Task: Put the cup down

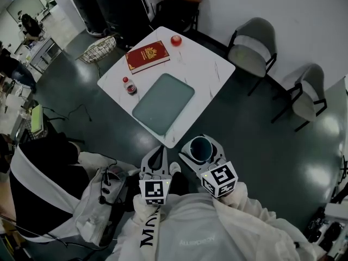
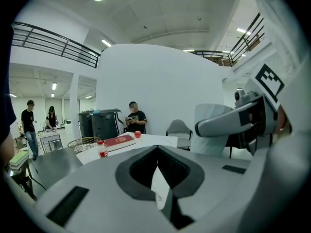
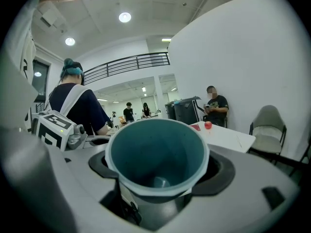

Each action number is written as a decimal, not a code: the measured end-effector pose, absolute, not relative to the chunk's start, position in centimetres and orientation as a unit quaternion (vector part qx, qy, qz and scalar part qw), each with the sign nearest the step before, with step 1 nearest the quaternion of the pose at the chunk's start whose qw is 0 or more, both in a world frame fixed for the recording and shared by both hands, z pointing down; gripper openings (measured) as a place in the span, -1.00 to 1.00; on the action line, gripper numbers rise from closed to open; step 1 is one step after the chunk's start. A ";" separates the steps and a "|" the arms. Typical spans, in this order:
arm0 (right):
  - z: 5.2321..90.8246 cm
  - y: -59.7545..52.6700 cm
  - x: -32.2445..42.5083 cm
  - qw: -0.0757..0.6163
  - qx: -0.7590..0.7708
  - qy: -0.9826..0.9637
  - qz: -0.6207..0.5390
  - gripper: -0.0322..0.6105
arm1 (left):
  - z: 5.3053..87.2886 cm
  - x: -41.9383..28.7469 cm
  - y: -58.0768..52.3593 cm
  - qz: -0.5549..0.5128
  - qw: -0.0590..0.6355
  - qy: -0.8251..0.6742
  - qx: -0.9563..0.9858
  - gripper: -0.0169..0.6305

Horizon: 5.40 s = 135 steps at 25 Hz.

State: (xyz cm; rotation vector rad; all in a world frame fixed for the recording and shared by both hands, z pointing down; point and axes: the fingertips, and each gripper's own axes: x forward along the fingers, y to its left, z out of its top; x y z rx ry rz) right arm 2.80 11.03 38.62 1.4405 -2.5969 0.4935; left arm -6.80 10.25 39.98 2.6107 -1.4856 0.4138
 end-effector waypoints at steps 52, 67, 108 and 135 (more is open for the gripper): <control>40.7 -8.3 0.7 0.077 0.470 -0.862 0.174 0.37 | 42.7 -10.3 -7.6 0.152 0.083 -0.512 0.842 -0.91; 42.3 -13.6 0.5 0.100 0.451 -0.872 0.163 0.37 | 44.8 -10.5 -11.6 0.150 0.103 -0.535 0.825 -0.91; 53.5 -27.9 -0.7 0.154 0.406 -0.890 0.137 0.37 | 53.2 -10.4 -22.1 0.179 0.114 -0.556 0.804 -0.91; 57.2 -32.0 -3.7 0.158 0.384 -0.905 0.096 0.37 | 55.1 -10.9 -24.4 0.149 0.132 -0.579 0.791 -0.91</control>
